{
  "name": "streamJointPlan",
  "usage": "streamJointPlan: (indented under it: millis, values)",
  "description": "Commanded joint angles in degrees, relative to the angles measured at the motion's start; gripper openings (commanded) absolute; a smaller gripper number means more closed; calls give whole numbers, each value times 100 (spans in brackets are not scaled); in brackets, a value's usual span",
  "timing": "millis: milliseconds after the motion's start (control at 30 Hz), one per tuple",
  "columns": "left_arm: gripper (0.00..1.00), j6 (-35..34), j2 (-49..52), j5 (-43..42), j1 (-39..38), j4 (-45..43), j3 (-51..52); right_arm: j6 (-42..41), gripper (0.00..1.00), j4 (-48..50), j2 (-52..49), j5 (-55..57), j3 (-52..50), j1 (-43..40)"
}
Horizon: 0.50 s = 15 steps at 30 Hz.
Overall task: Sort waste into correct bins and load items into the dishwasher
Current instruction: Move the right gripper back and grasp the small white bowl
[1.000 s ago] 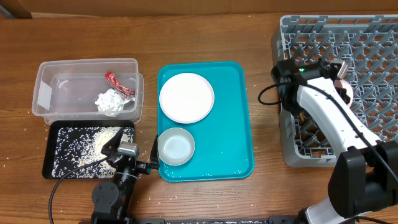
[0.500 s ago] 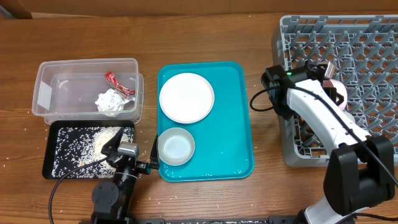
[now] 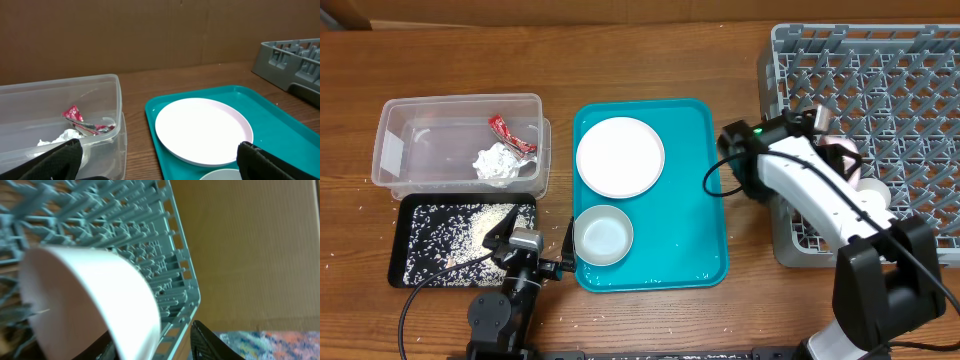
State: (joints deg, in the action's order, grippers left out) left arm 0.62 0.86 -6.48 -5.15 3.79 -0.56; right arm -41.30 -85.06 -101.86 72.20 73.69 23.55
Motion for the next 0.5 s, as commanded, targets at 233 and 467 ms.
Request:
streamJointPlan:
  millis: [233,467]
  values:
    - [100,66,-61,-44,42,2,28,-557,61,-625,-15,42,389,1281]
    - [100,66,-61,-44,42,0,28,-1086,82,-813,50,-2041,1687,1851]
